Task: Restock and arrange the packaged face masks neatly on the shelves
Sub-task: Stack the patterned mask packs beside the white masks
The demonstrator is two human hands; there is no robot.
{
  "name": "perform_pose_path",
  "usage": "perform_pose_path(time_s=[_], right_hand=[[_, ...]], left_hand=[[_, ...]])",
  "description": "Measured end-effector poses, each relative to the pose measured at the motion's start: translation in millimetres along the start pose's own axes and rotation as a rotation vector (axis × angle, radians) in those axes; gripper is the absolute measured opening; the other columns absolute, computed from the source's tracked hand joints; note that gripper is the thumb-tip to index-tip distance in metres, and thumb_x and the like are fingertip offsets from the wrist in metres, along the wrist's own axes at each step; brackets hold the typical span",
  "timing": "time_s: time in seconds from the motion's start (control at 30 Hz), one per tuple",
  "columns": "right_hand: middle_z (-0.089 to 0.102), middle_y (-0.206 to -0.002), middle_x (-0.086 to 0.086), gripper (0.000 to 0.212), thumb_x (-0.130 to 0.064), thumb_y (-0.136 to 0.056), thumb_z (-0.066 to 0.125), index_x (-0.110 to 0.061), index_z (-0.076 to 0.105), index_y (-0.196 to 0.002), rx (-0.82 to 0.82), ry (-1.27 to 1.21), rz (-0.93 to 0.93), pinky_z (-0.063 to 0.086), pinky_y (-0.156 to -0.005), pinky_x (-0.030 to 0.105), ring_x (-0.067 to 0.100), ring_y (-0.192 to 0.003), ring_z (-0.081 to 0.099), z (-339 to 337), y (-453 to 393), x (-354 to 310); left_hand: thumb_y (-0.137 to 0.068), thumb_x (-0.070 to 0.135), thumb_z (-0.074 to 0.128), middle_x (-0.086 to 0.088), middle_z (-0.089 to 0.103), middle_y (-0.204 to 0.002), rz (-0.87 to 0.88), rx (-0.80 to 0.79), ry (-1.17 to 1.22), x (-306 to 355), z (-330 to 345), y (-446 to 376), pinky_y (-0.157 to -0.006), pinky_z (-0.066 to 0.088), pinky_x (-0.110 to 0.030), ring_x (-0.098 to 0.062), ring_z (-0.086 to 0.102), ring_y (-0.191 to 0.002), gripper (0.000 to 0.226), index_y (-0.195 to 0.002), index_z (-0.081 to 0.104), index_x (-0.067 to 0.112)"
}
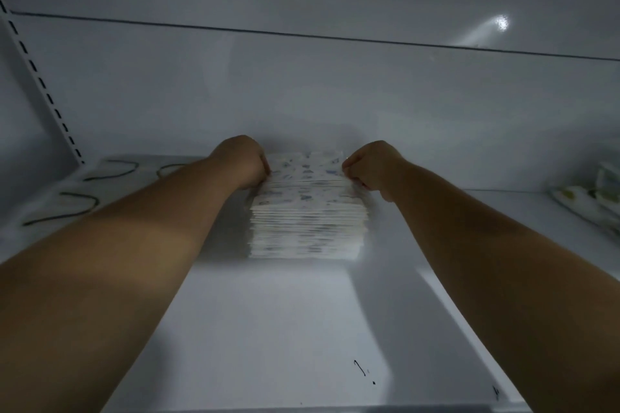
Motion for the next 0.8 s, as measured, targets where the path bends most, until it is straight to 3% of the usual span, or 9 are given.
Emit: perform_pose_path(time_s=[0.13, 0.27, 0.33, 0.43, 0.53, 0.67, 0.8], right_hand=[[0.070, -0.114, 0.010, 0.026, -0.010, -0.089, 0.062, -0.011, 0.073, -0.113, -0.001, 0.110, -0.017, 0.052, -0.090, 0.036, 0.024, -0.096, 0.063, 3.3, 0.8, -4.2], [0.068, -0.119, 0.012, 0.029, -0.013, -0.091, 0.058, -0.011, 0.071, -0.117, 0.011, 0.232, -0.032, 0.052, -0.095, 0.036, 0.030, -0.113, 0.063, 1.0, 9.9, -9.2], [0.067, -0.120, 0.013, 0.027, -0.019, -0.097, 0.055, -0.009, 0.070, -0.116, 0.102, 0.315, -0.083, 0.053, -0.093, 0.036, 0.030, -0.110, 0.063, -6.4, 22.2, -16.7], [0.066, -0.115, 0.006, 0.036, -0.043, -0.095, 0.061, -0.013, 0.065, -0.115, 0.232, 0.266, -0.119, 0.049, -0.078, 0.028, 0.023, -0.098, 0.064, -16.5, 51.7, -19.1], [0.058, -0.118, 0.004, 0.053, -0.057, -0.088, 0.065, -0.019, 0.056, -0.124, 0.186, 0.191, -0.102, 0.042, -0.067, 0.025, 0.015, -0.079, 0.060, -7.7, 85.4, -6.5], [0.048, -0.133, 0.007, 0.061, -0.054, -0.087, 0.067, -0.021, 0.047, -0.134, 0.179, 0.179, -0.117, 0.041, -0.083, 0.028, 0.025, -0.109, 0.058, 13.0, 112.2, 8.2], [0.047, -0.135, 0.006, 0.060, -0.050, -0.088, 0.068, -0.022, 0.045, -0.137, 0.212, 0.113, -0.118, 0.040, -0.090, 0.029, 0.028, -0.115, 0.057, 24.3, 120.1, 13.4]], left_hand=[[-0.082, 0.014, 0.069, -0.012, 0.073, -0.110, -0.003, -0.012, -0.022, -5.0, 6.1, -3.4, -0.094, 0.052, -0.030, -0.028, 0.068, -0.098, 0.023, -0.102, 0.079, 0.008], [-0.082, 0.017, 0.071, -0.008, 0.071, -0.119, 0.009, 0.035, 0.012, -6.9, 0.0, 0.6, -0.096, 0.049, -0.028, -0.027, 0.065, -0.108, 0.026, -0.106, 0.079, 0.013], [-0.090, 0.018, 0.063, -0.009, 0.069, -0.123, 0.018, 0.101, 0.078, -5.3, -8.8, 12.4, -0.095, 0.045, -0.029, -0.028, 0.062, -0.112, 0.024, -0.109, 0.077, 0.013], [-0.095, 0.028, 0.059, -0.014, 0.073, -0.104, 0.017, 0.176, 0.093, 0.8, -21.0, 43.3, -0.081, 0.047, -0.031, -0.030, 0.065, -0.095, 0.027, -0.097, 0.075, 0.006], [-0.093, 0.044, 0.063, -0.010, 0.067, -0.107, 0.024, 0.181, 0.011, 3.9, -22.6, 79.0, -0.080, 0.046, -0.033, -0.031, 0.062, -0.098, 0.038, -0.107, 0.066, 0.008], [-0.088, 0.049, 0.067, -0.010, 0.055, -0.123, 0.080, 0.185, -0.029, 5.9, -6.0, 107.6, -0.086, 0.046, -0.035, -0.032, 0.058, -0.108, 0.046, -0.122, 0.056, 0.021], [-0.096, 0.043, 0.059, -0.009, 0.050, -0.132, 0.039, 0.159, -0.059, 9.5, 8.7, 117.4, -0.078, 0.037, -0.031, -0.031, 0.055, -0.115, 0.043, -0.131, 0.050, 0.022]])
Point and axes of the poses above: each hand's wrist, its own y-axis away from the middle knuckle, its own z-axis out of the palm, x = y × z, the point moved 4 cm from there along -y, towards the middle knuckle
